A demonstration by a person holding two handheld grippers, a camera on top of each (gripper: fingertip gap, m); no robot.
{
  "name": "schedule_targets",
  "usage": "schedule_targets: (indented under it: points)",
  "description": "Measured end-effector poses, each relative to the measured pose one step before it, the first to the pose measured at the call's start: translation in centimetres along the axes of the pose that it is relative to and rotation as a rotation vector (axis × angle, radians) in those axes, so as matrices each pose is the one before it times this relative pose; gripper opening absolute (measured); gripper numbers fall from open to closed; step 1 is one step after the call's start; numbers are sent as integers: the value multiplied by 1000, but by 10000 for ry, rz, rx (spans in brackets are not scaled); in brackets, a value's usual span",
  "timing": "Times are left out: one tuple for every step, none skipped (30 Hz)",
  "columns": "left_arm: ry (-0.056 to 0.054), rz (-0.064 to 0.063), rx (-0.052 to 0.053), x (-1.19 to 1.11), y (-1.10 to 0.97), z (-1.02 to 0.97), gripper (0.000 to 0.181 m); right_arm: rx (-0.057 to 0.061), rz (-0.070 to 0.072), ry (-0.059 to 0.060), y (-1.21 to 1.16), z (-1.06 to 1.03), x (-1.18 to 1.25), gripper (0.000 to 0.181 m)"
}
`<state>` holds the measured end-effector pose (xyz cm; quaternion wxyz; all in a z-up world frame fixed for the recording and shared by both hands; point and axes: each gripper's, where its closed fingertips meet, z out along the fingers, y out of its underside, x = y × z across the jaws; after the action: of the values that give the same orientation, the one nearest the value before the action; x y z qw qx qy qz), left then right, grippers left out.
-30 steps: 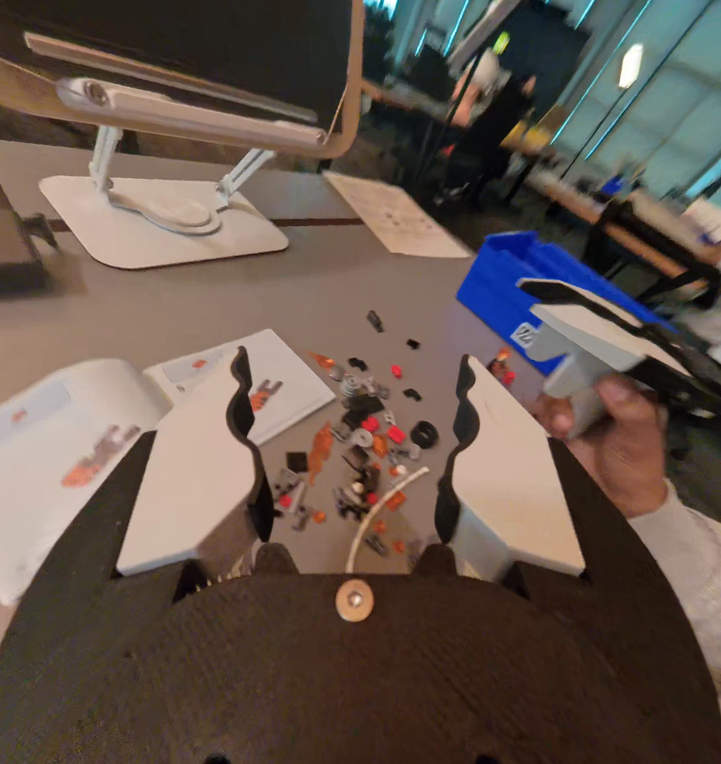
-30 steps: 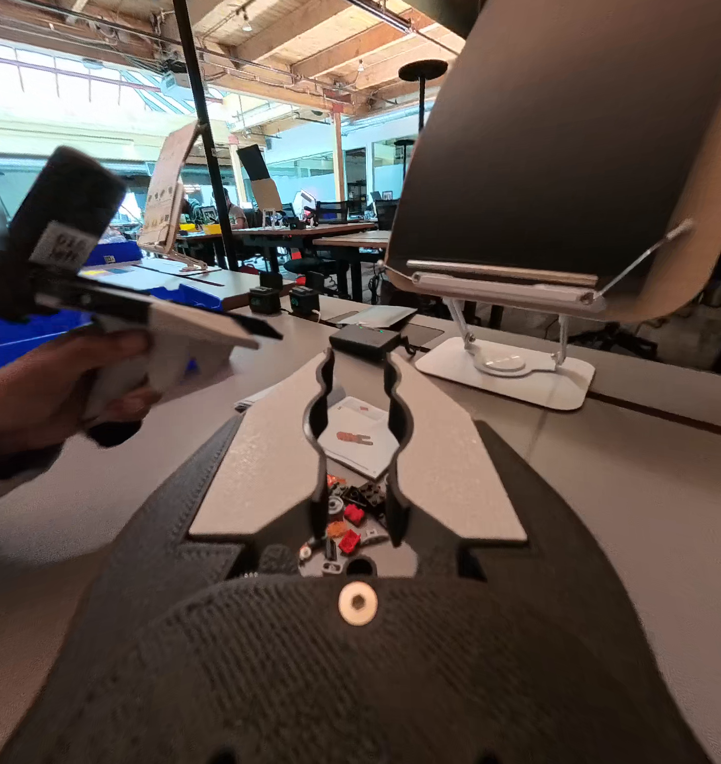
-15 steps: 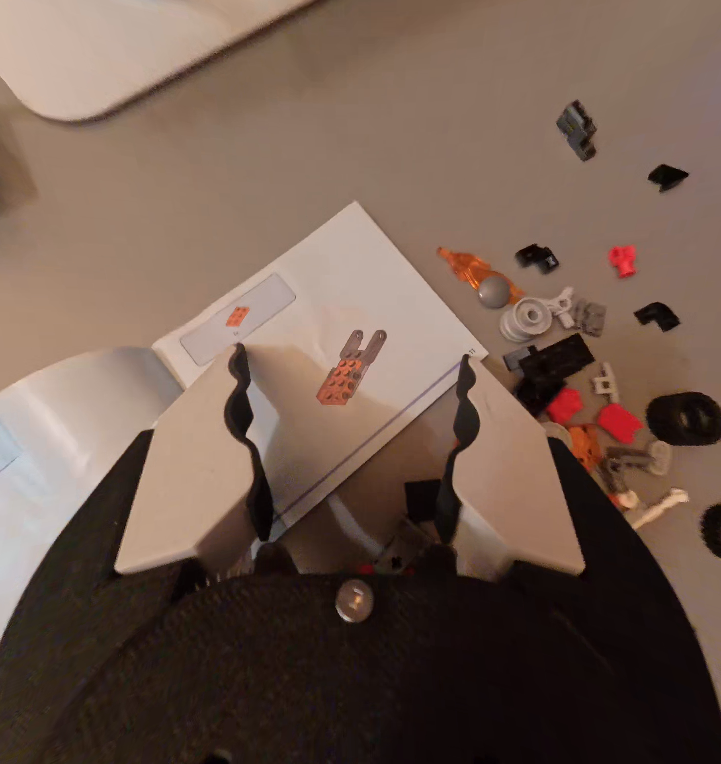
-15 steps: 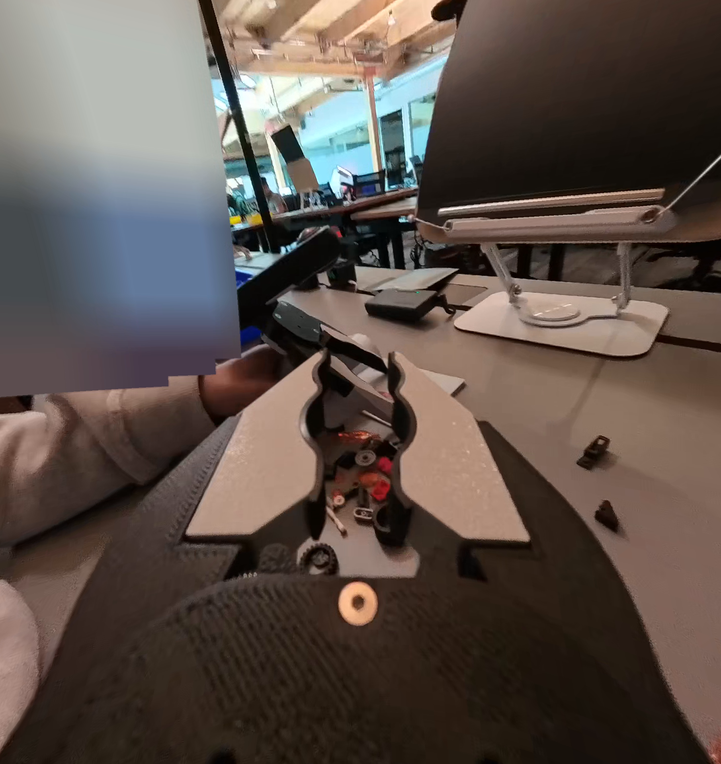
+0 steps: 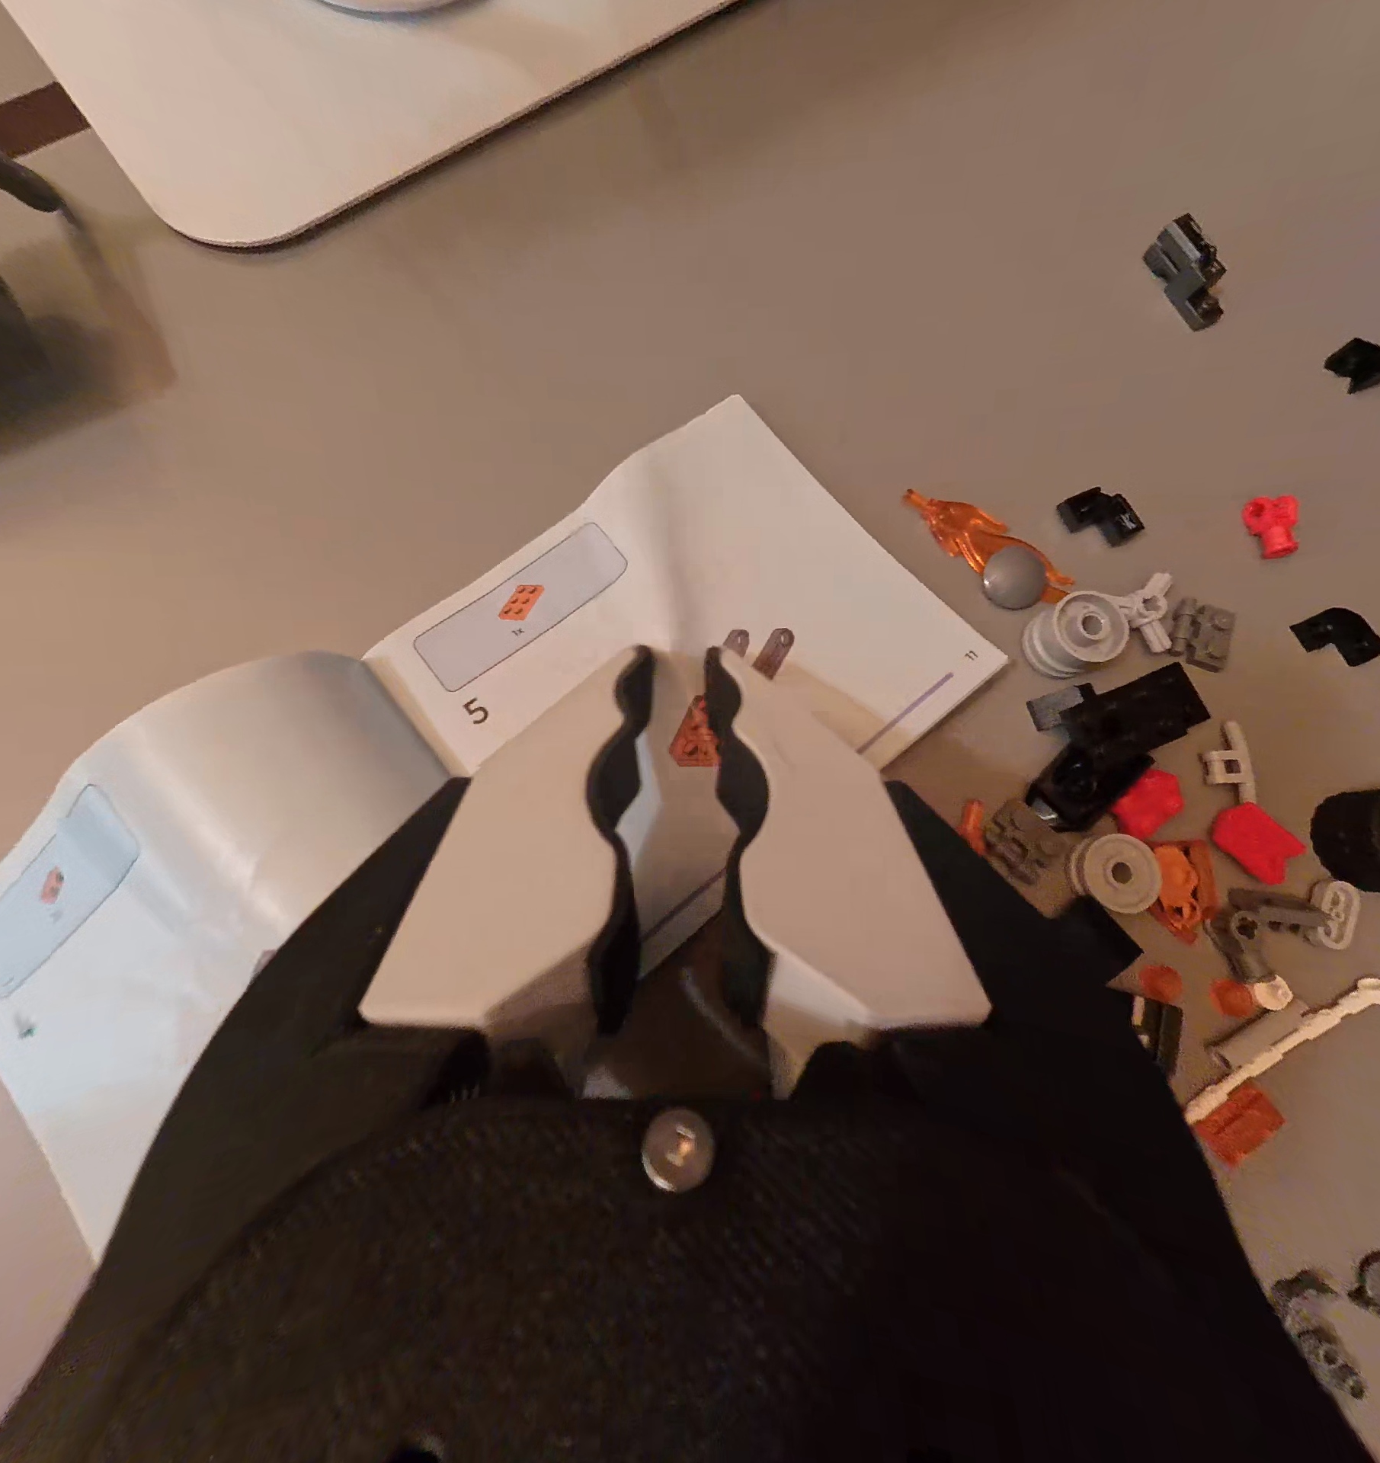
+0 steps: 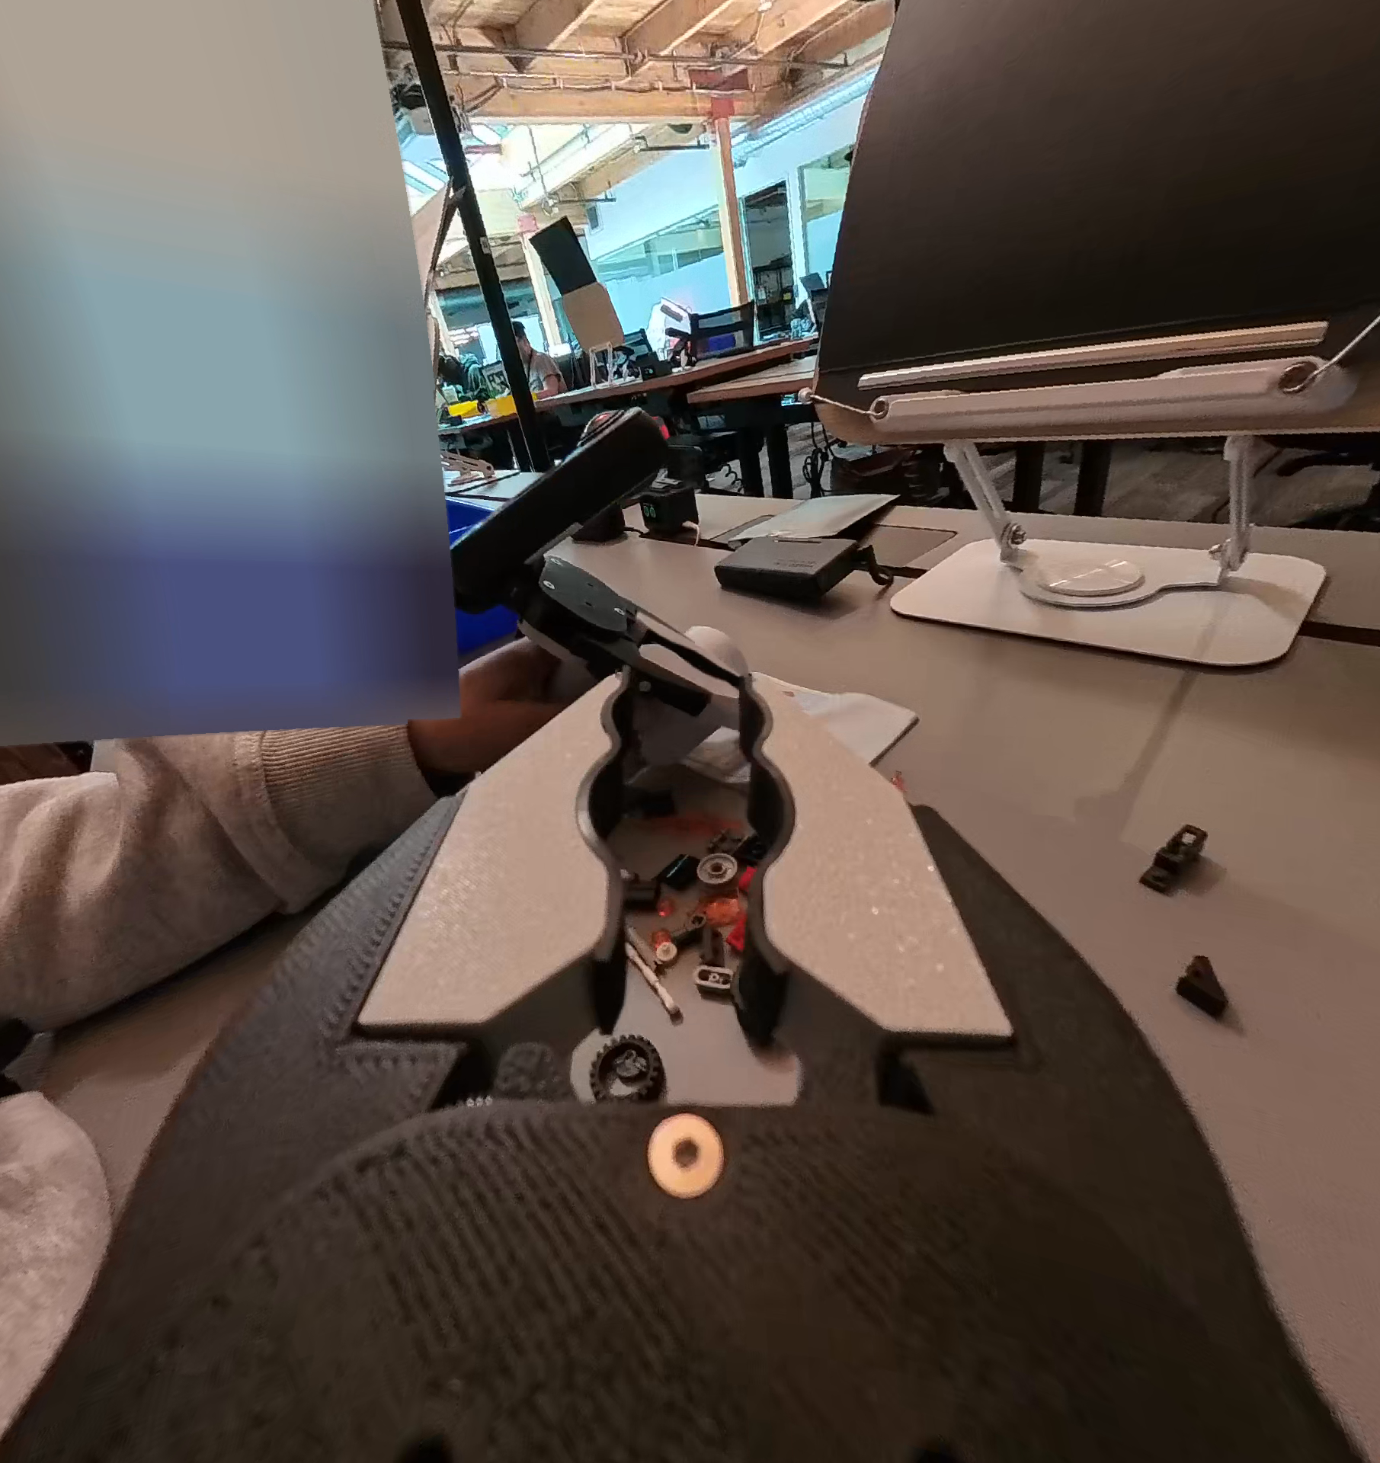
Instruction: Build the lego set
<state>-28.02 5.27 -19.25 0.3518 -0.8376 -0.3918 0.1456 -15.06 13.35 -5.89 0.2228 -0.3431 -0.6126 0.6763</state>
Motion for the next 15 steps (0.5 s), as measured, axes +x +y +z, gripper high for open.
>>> schedule_targets:
  points:
    - [-4,-52,14,58,-3,23,7,-2,11,-8,14,20,-24,24]
    - [-120,125,7,-94,7,-7,4,-12,-7,5,34,25,-22,25]
    - [-62,98,13,-8,-4,-3,3,-16,-17,7,43,7,-26,24]
    - [-28,5,26,19,-25,-7,2,-7,-19,8,19,14,-24,24]
    - [9,5,34,12,-13,-11,2,0,-14,9,18,-2,-18,24]
    - [37,-61,20,-10,-12,-60,2,7,-6,8,-8,-10,3,24]
    - [35,-107,73,-29,-52,-102,2,20,6,5,-17,-22,-1,24]
    - [-44,-133,209,-158,-254,-190,7,28,22,-1,-36,-21,15,24]
    - [-57,-87,236,-146,-323,-191,30,34,38,-7,-48,-38,16,23]
    - [-24,-33,214,-61,-326,-143,60,39,56,-16,-41,-33,24,23]
    - [-120,-11,75,-155,-135,-21,86,41,70,-24,-58,-31,15,23]
    - [-171,-9,-186,-214,254,183,101,39,77,-30,-48,-26,10,23]
    - [-173,-18,-476,-200,649,373,101,39,74,-31,-57,-19,0,23]
    - [-106,20,-427,-109,534,395,105,37,63,-26,-41,-22,4,23]
    - [-43,15,73,-33,-162,11,102,27,50,-20,-43,-22,-4,23]
